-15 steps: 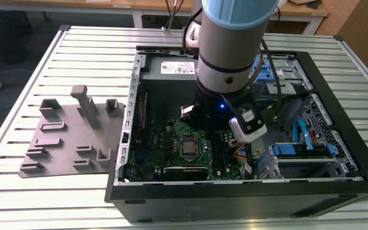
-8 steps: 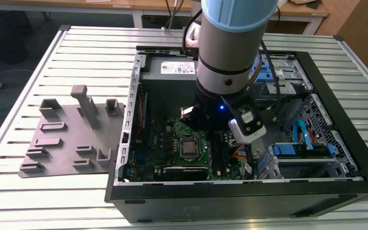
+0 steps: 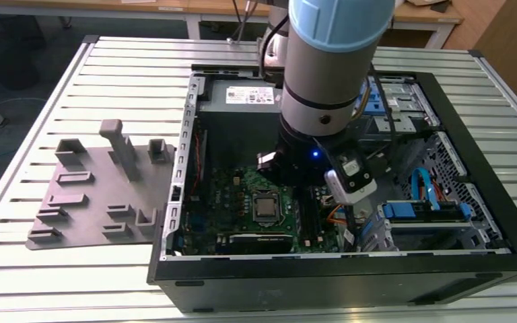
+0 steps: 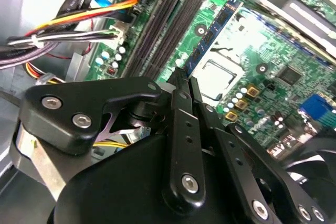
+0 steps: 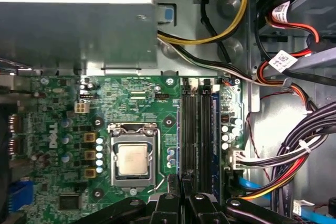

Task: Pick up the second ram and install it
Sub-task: 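Insert the second ram into the second slot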

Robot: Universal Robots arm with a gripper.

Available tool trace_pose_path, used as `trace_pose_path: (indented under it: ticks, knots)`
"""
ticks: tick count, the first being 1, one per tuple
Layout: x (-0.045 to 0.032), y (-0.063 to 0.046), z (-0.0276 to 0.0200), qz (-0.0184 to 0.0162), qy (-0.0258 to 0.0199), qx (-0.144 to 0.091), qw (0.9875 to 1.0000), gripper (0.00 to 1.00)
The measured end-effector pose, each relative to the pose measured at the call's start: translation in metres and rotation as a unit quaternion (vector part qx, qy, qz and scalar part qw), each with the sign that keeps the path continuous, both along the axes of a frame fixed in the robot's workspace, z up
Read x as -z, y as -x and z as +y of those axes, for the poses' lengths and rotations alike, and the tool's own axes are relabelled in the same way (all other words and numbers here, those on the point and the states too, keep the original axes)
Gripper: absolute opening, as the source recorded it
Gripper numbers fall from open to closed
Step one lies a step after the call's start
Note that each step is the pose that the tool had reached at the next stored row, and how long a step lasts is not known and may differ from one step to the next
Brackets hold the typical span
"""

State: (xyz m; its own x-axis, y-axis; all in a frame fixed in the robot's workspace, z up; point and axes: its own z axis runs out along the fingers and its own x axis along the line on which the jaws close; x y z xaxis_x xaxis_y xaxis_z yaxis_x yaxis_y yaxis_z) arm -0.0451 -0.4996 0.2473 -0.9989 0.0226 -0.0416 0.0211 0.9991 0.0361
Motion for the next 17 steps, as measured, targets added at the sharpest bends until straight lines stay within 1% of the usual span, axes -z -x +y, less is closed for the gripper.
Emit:
trace_pose_path:
  ticks: [3, 6, 9, 14, 15, 17]
  knots:
    - [0.0042, -0.005, 0.0001, 0.0002, -0.0001, 0.000, 1.0000, 0.11]
    - [0.0081, -0.007, 0.0002, 0.0002, -0.0001, 0.003, 1.0000, 0.11]
    - [0.0106, -0.009, 0.0006, 0.0002, -0.0001, 0.005, 1.0000, 0.11]
    - [0.0136, -0.012, 0.0028, 0.0002, 0.0003, 0.006, 1.0000, 0.11]
    - [0.0143, -0.013, 0.0042, 0.0002, 0.0020, 0.006, 1.0000, 0.11]
    - [0.0154, -0.013, 0.0072, 0.0002, 0.0090, 0.006, 0.9999, 0.11]
